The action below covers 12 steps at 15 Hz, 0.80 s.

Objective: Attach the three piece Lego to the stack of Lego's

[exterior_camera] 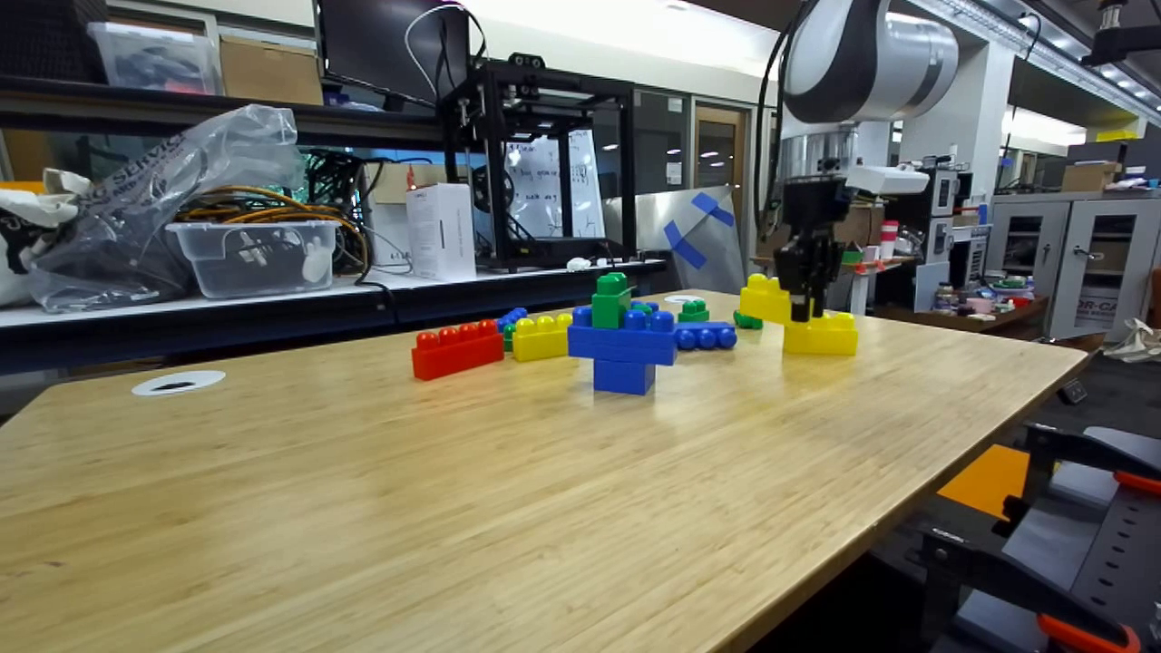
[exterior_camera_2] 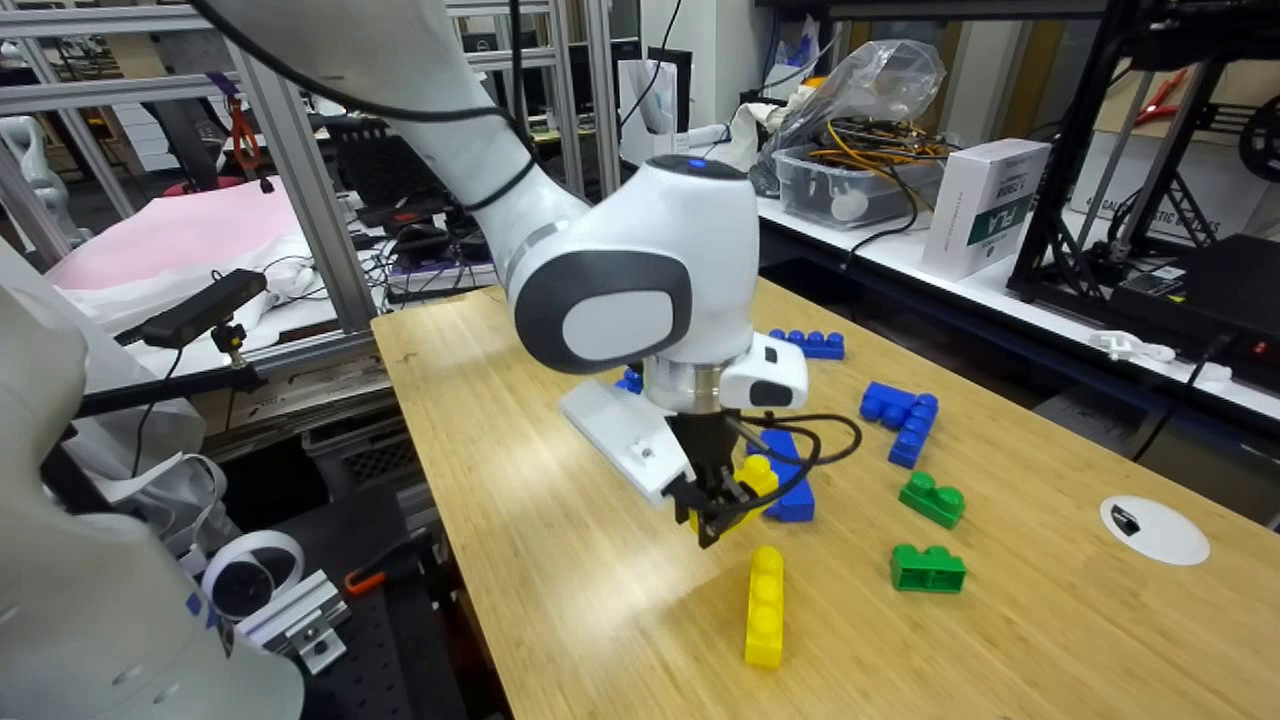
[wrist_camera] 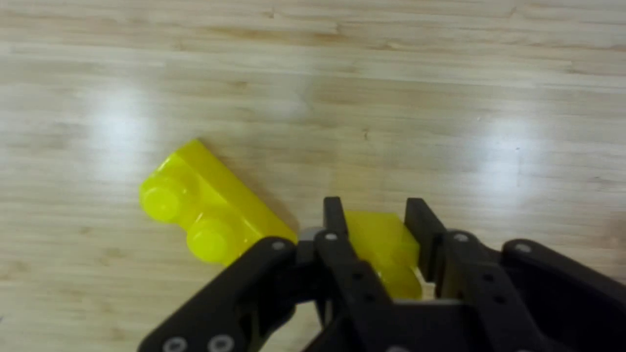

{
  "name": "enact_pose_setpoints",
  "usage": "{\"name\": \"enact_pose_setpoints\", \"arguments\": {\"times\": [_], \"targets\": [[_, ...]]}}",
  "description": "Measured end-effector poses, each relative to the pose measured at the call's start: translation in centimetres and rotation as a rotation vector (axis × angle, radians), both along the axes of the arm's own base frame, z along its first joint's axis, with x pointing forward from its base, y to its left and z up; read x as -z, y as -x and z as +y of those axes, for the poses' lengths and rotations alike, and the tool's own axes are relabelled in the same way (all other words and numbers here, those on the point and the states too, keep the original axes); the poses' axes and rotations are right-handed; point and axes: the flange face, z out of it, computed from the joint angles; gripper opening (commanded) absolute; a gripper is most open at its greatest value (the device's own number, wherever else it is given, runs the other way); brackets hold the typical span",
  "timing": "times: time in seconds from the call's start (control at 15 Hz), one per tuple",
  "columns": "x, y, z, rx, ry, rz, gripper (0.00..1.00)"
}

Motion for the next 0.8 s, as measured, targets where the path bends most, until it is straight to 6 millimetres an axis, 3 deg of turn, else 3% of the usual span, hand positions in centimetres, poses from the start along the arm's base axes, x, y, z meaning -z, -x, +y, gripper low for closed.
{"name": "enact_pose_setpoints", "arguments": {"times": [0.47,0.6,0.8], "targets": [[-11.5,1.6,4.4,-0.331,0.023,-0.053,0.11],[-14.0,1.8,5.3,-0.431,0.032,-0.031,0.11],[-16.1,1.3,6.1,-0.57,0.071,0.016,0.11]]}}
